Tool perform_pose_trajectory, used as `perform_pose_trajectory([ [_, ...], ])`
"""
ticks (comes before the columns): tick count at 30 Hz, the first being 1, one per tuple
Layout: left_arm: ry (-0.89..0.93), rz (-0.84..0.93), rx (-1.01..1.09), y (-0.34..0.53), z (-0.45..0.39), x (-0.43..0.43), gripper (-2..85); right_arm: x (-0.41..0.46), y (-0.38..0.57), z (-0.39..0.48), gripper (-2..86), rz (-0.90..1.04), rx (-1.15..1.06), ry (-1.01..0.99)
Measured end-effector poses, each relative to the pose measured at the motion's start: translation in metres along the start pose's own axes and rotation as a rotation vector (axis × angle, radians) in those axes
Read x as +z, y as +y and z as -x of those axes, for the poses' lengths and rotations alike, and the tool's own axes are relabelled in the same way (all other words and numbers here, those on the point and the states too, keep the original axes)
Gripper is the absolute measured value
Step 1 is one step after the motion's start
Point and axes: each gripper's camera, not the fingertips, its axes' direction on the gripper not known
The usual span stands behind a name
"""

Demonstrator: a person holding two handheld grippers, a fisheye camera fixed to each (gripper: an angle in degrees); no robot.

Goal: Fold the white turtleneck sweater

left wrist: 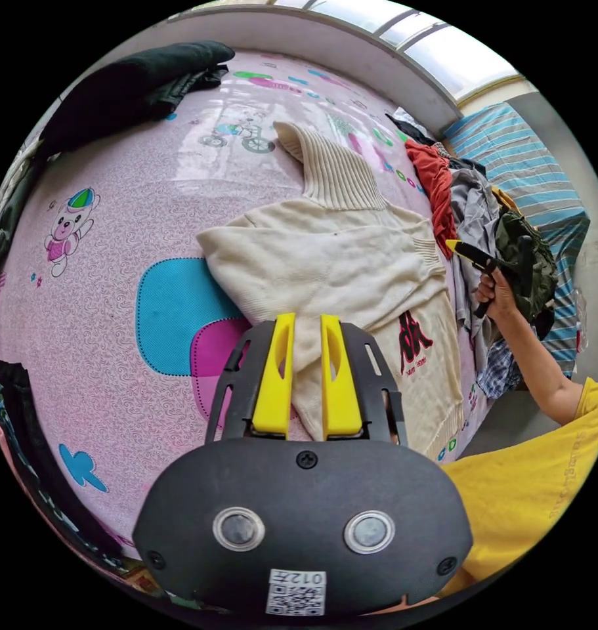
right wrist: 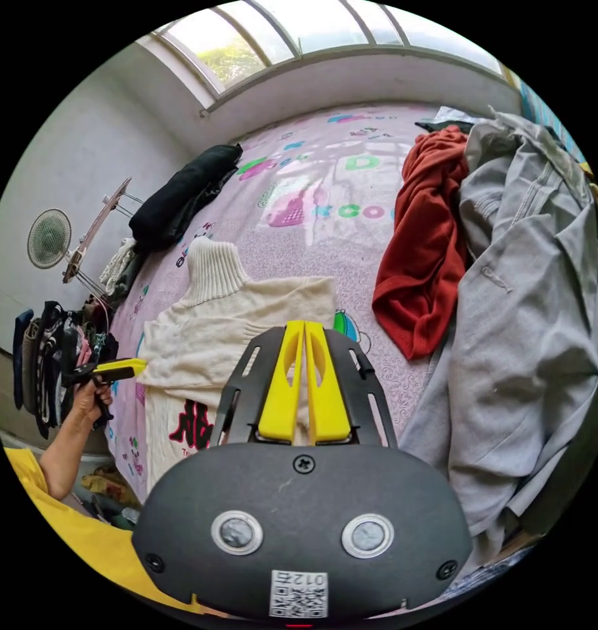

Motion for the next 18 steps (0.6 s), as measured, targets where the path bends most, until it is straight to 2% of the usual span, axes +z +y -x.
perform_pose_trajectory([
  [7,-0.169,-0.006,0.062,0.034,-0.057,-0.012,7.5,0.004,0.016,0.021,5.4,0.039,-0.078,0.017],
  [13,-0.338,-0.058,0.032,0.068,-0.099,-0.008,7.7,-0.001,0.010,0.036,1.7,0.066,-0.110,0.111],
  [16,-0.512,-0.187,0.051,0.083,-0.130,-0.027,7.2,-0.010,0.006,0.037,1.4,0.063,-0.120,0.124],
  [18,-0.540,-0.126,0.047,0.084,-0.140,-0.014,7.2,-0.013,0.003,0.034,1.5,0.065,-0.108,0.111],
])
